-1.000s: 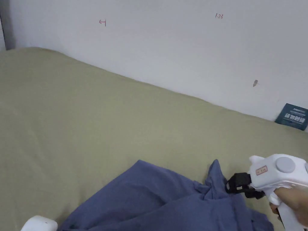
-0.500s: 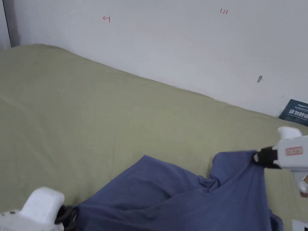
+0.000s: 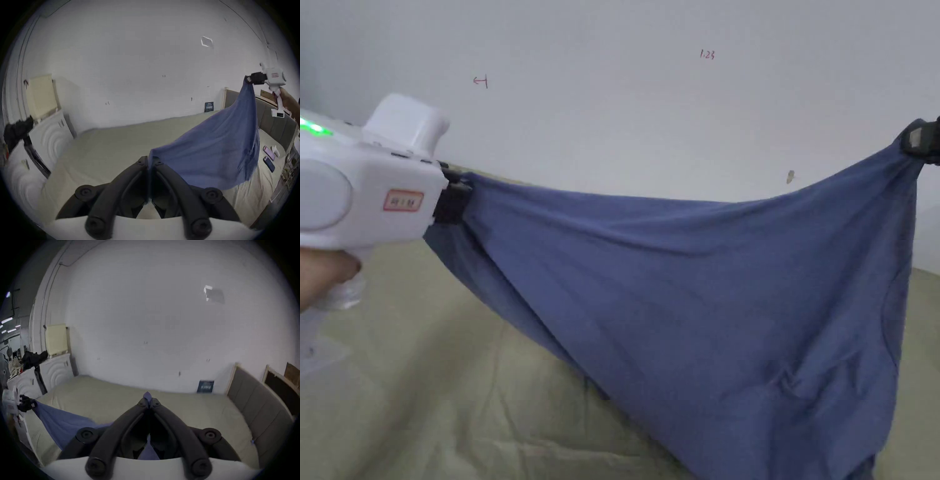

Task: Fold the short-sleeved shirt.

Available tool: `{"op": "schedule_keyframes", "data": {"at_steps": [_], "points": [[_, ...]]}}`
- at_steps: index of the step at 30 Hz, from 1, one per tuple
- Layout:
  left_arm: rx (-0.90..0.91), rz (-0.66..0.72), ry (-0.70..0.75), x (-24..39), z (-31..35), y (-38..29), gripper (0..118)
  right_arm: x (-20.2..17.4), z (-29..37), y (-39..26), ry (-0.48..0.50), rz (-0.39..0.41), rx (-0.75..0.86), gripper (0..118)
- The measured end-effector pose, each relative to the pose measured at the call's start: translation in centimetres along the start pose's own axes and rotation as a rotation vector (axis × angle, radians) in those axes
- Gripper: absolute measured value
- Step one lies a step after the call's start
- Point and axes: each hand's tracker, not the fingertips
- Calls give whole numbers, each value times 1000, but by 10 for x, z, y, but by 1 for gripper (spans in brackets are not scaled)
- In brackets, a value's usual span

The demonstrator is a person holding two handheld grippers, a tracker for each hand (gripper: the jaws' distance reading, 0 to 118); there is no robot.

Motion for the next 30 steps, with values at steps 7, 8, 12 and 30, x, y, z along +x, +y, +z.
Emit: {"op": "schedule_keyframes", "data": {"at_steps": [7,8,12,30], "points": [[95,-82,106,-18,-20,83,5,11,-7,83,-42,16,149,0],[109,-57,116,-20,-23,91,5,10,-10,93,-53,26,152,0],[143,-66,169,-27,-36,126,5,0,-16,129,-73,73,230,0],[237,-94,205,-36,-16,108,5,-11,40,76,14,43,257,0]]}}
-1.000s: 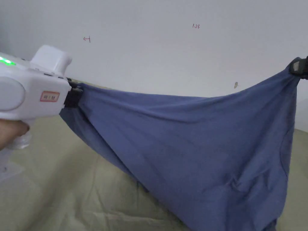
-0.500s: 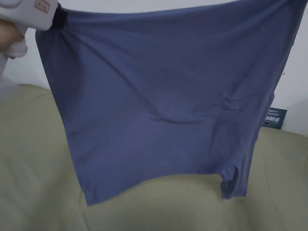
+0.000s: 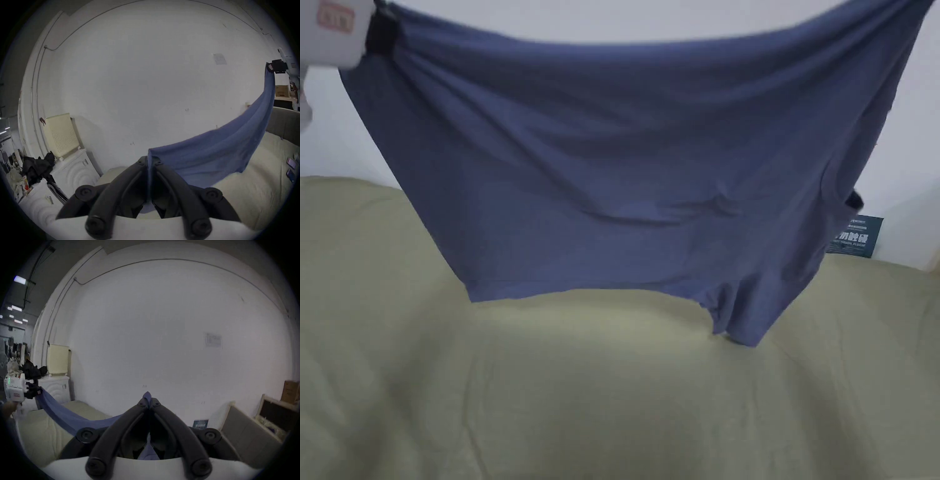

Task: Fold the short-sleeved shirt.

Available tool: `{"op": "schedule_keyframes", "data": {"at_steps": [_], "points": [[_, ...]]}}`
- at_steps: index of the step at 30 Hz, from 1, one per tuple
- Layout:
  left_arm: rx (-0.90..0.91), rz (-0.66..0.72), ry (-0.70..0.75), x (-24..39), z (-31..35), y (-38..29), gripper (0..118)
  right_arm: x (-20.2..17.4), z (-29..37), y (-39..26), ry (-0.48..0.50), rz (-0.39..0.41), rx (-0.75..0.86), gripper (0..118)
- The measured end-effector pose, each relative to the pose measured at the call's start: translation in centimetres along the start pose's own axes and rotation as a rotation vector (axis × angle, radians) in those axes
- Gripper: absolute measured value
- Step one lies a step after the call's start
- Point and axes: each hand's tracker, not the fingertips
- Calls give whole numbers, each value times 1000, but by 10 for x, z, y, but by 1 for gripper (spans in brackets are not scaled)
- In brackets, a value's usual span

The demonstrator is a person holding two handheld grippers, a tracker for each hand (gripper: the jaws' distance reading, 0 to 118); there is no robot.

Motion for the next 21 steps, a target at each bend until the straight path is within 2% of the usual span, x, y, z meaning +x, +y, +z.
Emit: {"op": "schedule_keyframes", "data": {"at_steps": [5,7,8,11,12,14,18,21], "points": [[-38,-5,-83,27,42,-81,5,-3,61,-90,12,-37,-49,0],[-81,26,-103,35,61,-114,5,-4,88,-128,12,-112,-101,0],[-97,62,-116,38,72,-130,5,-8,103,-145,-30,-121,-106,0],[-128,116,-129,43,99,-170,5,-17,144,-187,-36,-133,-137,0],[-145,124,-141,45,112,-182,5,-19,158,-200,-38,-151,-163,0],[-187,141,-176,46,130,-208,5,-28,185,-223,-32,-243,-190,0],[-262,297,-202,43,167,-253,5,-41,230,-259,-58,-246,-244,0],[-291,290,-195,41,189,-282,5,-48,262,-283,-71,-264,-283,0]]}}
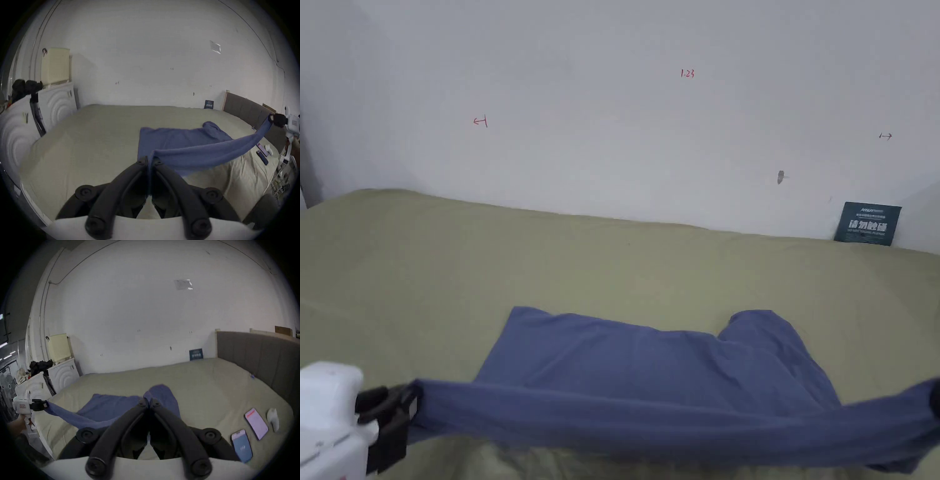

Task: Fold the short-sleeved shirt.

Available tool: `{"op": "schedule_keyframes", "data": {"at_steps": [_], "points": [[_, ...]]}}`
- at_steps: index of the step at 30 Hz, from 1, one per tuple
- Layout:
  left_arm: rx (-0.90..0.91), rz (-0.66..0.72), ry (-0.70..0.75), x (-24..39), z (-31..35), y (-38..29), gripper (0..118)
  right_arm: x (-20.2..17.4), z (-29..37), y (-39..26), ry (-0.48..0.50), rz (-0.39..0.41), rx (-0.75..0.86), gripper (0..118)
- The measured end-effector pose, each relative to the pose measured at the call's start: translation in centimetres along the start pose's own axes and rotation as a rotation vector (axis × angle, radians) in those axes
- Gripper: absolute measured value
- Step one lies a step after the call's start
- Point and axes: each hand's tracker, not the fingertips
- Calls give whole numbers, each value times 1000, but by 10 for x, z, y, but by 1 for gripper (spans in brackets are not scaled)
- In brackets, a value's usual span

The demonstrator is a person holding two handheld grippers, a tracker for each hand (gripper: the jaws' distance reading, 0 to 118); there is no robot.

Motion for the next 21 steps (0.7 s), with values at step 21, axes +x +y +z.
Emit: {"op": "schedule_keyframes", "data": {"at_steps": [21], "points": [[-216,47,3,-7,11,-127,23,26,33,-141,-204,-17,-392,5]]}}
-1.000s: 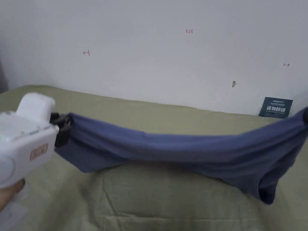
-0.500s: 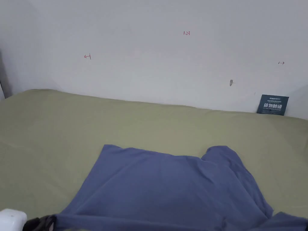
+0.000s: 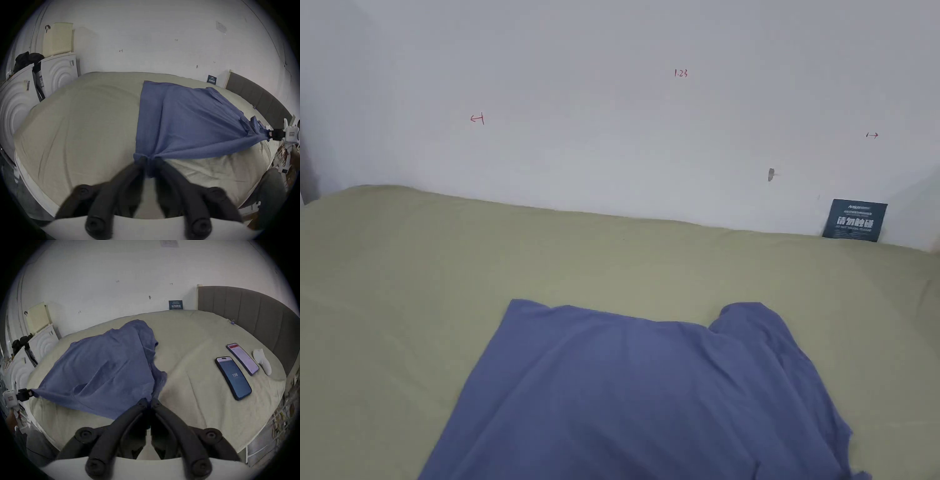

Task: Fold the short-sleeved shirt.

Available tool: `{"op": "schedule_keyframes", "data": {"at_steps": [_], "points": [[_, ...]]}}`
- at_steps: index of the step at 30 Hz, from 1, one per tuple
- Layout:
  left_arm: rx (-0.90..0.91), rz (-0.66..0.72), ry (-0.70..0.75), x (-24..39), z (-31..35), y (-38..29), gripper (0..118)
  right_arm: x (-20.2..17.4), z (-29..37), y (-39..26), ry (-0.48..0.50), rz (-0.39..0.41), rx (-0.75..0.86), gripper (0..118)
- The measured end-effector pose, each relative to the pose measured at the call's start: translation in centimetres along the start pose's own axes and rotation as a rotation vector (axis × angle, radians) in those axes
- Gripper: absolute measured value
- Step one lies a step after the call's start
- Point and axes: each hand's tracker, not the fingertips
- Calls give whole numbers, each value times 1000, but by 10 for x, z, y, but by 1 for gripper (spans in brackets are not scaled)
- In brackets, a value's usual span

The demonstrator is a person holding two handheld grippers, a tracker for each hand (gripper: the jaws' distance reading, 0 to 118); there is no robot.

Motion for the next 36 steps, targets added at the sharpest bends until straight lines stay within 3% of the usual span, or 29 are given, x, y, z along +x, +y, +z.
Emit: {"op": "schedule_keyframes", "data": {"at_steps": [1,2,3,4,6,9,10,11,12,13,14,15,17,22,23,24,25,27,28,32,34,36], "points": [[6,25,11,0,1,-1,47,-1,3,5,-12,6,4,17],[5,64,21,0,2,-2,84,-2,8,6,-30,11,38,49],[33,102,32,-1,5,-3,97,-2,13,6,-31,13,75,78],[71,132,0,-2,12,-3,97,-4,19,8,-30,12,86,91],[115,126,6,7,26,3,97,-9,38,11,-23,6,188,89],[238,36,93,32,56,11,95,-25,68,14,-71,66,282,87],[273,-10,123,46,67,16,92,-32,78,15,-78,91,317,78],[305,-55,146,55,75,17,73,-38,85,15,-88,109,344,51],[344,-96,179,65,83,19,44,-45,92,15,-91,132,360,17],[363,-113,197,73,89,22,9,-52,99,16,-107,161,376,0],[343,-101,179,78,93,28,0,-58,103,16,-123,163,377,0],[337,-85,186,82,95,31,0,-61,109,16,-142,164,409,0],[323,21,79,79,100,35,0,-64,116,18,-81,154,416,0],[348,16,121,73,105,29,5,-69,115,17,-52,170,396,0],[320,39,91,68,101,28,20,-67,113,17,-45,170,386,0],[261,63,49,59,93,30,27,-66,111,18,-43,168,380,0],[186,83,15,52,84,31,27,-64,109,19,-42,164,371,0],[54,78,7,42,67,31,83,-60,106,22,-24,150,344,0],[23,62,1,36,55,27,99,-57,101,23,-18,144,326,0],[-72,-11,23,31,16,25,99,-49,90,26,-24,111,268,0],[-87,-50,-40,31,-2,25,98,-45,86,27,-28,93,245,0],[-89,-54,-47,30,-14,25,85,-41,79,28,-21,87,202,0]]}}
